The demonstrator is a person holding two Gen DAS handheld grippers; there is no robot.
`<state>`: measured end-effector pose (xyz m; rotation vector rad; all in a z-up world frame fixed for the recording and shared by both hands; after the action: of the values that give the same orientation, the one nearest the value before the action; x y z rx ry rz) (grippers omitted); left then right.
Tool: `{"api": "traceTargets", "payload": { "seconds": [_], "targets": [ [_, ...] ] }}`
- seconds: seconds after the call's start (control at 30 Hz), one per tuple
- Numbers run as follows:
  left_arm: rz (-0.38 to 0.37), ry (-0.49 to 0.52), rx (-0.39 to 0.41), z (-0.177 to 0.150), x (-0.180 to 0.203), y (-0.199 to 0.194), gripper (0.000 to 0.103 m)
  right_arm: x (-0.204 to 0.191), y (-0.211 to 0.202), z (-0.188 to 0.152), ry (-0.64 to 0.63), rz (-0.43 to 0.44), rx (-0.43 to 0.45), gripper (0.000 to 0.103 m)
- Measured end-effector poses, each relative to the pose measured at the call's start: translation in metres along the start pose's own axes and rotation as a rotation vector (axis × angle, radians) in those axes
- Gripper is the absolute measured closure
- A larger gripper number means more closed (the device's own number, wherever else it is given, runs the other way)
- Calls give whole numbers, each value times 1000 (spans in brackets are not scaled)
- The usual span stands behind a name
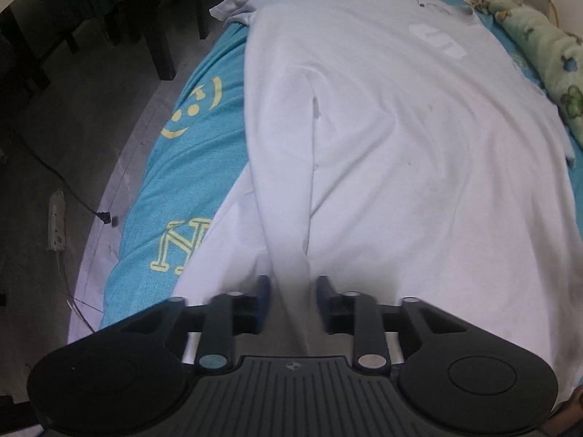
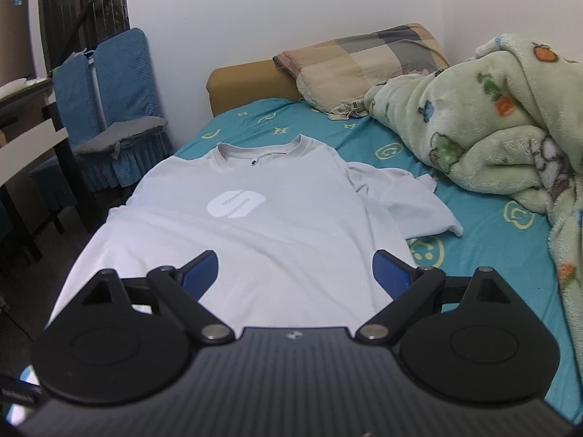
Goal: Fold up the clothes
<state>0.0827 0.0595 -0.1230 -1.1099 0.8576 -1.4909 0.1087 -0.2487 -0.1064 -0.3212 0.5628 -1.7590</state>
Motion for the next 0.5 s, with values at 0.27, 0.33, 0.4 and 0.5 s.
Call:
{"api": "traceTargets", "payload": {
  "seconds": [0.27,0.33,0.4,0.5],
  "targets": [
    [-8,-124,-1,25,-53,-53,100,4,0,1,41,24,-10,10],
    [110,-103,4,37,-69,-58,101,5,1,3,55,34,-9,10],
    [208,-88,0,47,-81,-61,101,7,2,4,72,48,-14,10],
    [223,-91,-27,48,-76,-53,99,10,-2,6,98,61,-17,10]
  ]
}}
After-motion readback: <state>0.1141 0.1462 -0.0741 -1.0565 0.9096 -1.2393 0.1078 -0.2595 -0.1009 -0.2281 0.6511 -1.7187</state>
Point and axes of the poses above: each gripper's, at about its wrist camera, not at the fingertips, and y roughly the way its jaws point, x to its right, z to its top, the point moved 3 cm from there along y, roughly the way its jaws point, and after that the axes turned 7 degrees about -z, right-handed, at the moved point
